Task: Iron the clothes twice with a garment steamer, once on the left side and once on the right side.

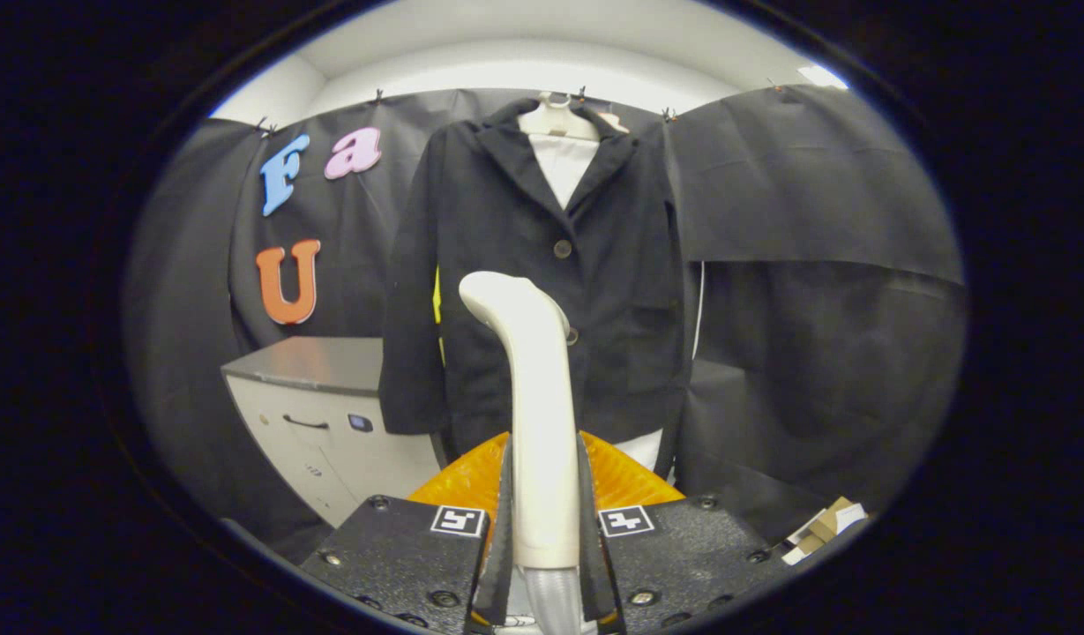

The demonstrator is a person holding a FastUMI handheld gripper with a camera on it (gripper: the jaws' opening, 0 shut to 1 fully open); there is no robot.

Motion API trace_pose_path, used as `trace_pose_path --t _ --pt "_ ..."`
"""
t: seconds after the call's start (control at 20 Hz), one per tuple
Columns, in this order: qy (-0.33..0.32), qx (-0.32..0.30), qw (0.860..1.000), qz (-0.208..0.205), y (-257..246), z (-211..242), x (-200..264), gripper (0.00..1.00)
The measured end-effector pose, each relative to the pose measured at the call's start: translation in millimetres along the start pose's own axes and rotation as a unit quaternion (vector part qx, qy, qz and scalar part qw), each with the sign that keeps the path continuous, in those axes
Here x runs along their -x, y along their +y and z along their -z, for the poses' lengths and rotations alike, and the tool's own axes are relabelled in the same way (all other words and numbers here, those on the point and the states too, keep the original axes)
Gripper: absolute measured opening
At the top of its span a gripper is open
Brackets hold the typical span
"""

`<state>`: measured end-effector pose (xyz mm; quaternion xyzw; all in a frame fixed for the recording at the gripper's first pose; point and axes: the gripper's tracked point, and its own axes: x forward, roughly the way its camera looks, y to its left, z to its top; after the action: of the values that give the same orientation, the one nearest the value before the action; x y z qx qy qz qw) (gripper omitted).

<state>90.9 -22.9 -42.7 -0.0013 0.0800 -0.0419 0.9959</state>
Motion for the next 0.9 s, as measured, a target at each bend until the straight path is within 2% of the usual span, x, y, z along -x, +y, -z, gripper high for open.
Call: trace_pose_path --t 0.35,0.9 --pt "-0.055 -0.026 0.998 -0.011 -54 -91 -10 0.34" --pt "-0.133 -0.046 0.989 -0.046 -110 -227 -77 0.34"
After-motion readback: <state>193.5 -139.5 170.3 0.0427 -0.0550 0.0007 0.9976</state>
